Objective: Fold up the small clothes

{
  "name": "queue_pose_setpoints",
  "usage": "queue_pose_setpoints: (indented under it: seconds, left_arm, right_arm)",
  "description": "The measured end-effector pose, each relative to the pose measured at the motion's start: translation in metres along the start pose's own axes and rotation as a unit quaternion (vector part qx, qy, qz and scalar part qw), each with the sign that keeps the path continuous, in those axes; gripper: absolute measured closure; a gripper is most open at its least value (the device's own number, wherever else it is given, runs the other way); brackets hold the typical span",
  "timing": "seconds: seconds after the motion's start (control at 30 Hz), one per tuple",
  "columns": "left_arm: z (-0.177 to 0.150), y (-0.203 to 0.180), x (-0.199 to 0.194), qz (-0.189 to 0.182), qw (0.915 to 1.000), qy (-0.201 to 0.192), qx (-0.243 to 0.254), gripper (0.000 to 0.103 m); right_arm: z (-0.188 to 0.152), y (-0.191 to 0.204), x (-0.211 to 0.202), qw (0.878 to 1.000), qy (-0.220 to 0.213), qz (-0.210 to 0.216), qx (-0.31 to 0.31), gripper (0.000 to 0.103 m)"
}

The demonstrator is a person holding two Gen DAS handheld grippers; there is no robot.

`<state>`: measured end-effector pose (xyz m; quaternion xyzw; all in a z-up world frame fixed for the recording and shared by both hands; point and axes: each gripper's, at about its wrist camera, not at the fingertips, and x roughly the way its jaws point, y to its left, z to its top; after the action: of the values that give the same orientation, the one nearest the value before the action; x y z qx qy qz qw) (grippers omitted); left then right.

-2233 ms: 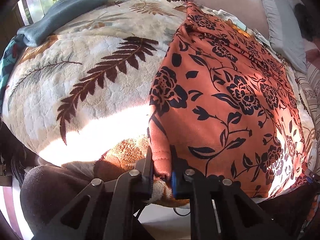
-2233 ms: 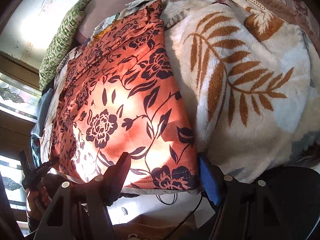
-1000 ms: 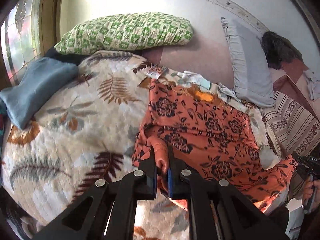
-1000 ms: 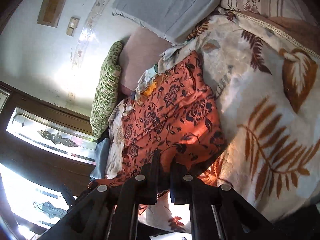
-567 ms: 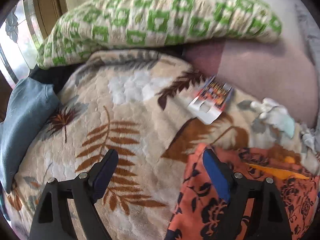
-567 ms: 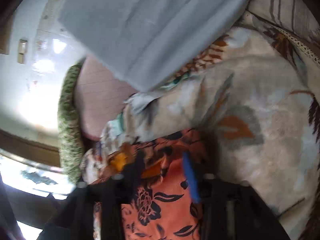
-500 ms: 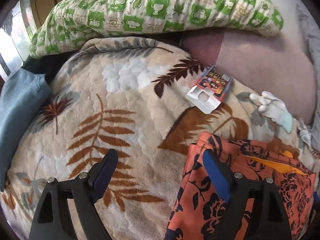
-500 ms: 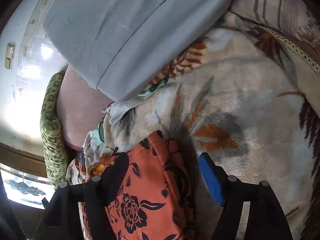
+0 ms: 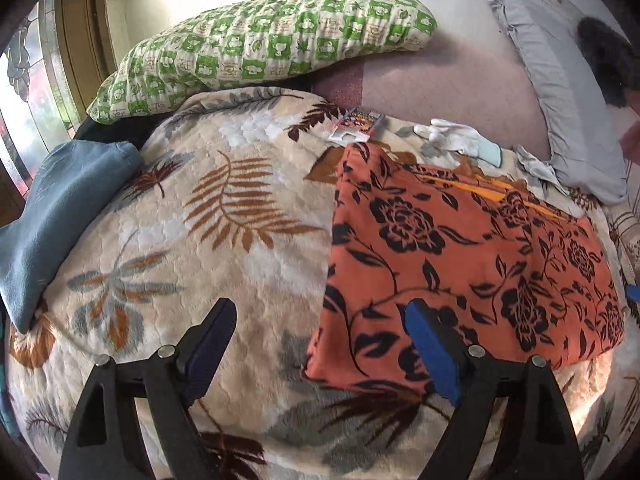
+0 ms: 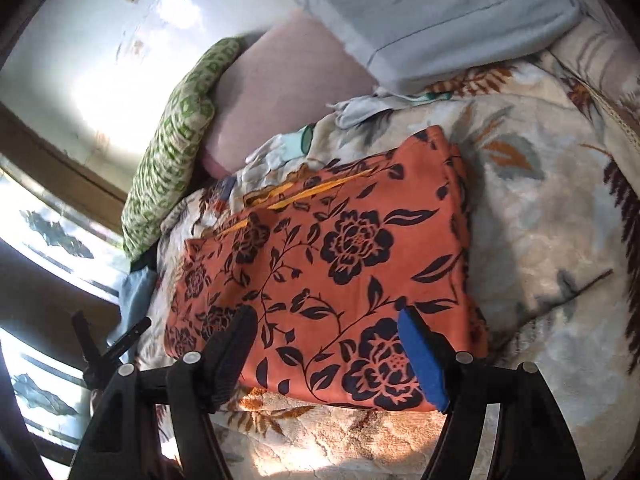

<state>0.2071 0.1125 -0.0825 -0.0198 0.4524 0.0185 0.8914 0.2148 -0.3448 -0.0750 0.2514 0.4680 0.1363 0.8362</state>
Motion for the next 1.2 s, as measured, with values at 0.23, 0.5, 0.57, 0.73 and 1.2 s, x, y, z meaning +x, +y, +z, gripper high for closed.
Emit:
queue_pose_setpoints:
  seconds: [0.23, 0.5, 0.57, 0.73, 1.2]
  left_arm:
    - [-0.035, -0.014, -0.003, 0.007, 0.9997, -0.021, 0.010, 0.016]
    - [-0.048, -0.012, 0.003, -0.013, 0.9986, -0.051, 0.010, 0.016]
    - [-0.050, -0.009, 0.003, -0.009, 0.9982, -0.058, 0.013, 0.016]
    - [-0.045, 0.011, 0.004, -0.017, 0.9977, -0.060, -0.027, 0.016]
    - [0.030, 0.033, 0.084, -0.152, 0.9805, 0.053, -0.112, 0.012]
  right_arm:
    - [0.025, 0.050, 0.074, 0.997, 0.033, -0.045, -0.061, 0.029]
    - [0.047, 0.119, 0.199, 0.973, 0.136, -0.057, -0.180, 0.043]
    - [0.077, 0.101, 0.217, 0.979, 0.109, -0.104, -0.137, 0.058]
    - [0.102, 0.092, 0.168, 0.986, 0.011, -0.131, -0.103, 0.049]
    - [0.024, -0.081, 0.023, 0.996, 0.030, -0.048, 0.073, 0.026]
